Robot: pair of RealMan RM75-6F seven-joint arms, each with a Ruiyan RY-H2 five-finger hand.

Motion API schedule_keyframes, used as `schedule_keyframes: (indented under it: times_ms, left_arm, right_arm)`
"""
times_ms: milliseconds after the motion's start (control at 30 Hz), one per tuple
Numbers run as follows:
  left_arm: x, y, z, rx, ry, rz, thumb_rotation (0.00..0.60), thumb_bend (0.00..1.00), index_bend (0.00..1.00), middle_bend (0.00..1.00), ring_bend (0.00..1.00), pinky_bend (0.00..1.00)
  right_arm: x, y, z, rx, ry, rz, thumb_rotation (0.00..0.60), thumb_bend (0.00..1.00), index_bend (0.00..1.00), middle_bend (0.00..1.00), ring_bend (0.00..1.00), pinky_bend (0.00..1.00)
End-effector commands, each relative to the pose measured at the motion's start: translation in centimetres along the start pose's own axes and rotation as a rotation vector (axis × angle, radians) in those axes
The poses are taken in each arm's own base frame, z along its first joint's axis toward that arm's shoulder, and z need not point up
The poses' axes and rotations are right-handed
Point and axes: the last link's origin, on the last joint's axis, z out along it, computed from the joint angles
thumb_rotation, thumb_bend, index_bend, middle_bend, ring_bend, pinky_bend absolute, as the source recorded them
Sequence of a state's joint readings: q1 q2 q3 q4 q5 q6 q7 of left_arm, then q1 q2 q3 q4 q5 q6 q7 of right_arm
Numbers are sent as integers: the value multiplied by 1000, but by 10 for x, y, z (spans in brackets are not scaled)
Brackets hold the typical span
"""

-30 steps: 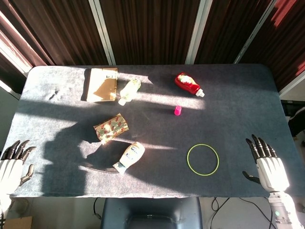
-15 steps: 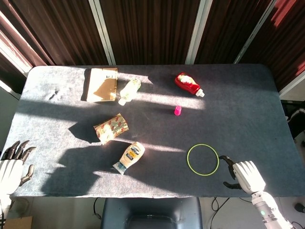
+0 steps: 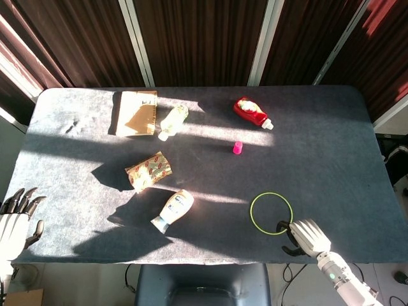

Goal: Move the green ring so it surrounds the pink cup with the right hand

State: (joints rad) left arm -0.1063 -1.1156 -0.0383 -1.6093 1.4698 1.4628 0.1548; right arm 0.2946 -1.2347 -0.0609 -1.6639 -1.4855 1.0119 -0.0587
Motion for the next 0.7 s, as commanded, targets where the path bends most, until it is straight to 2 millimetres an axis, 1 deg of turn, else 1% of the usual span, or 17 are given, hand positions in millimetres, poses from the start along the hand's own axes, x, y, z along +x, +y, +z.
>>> schedule_keyframes:
  times_ms: [33, 700]
  left_arm:
    - [0, 0, 0, 0, 0, -1, 600, 472, 234, 92, 4, 165]
    - [2, -2, 0, 6, 5, -14, 600, 472, 235, 94, 5, 165]
  right_arm:
    - [-1, 0, 4, 1, 0, -2, 600, 372, 534, 933, 1000, 1000]
    - [-6, 9, 28, -32, 3, -1, 600, 432, 586, 935, 1000, 1000]
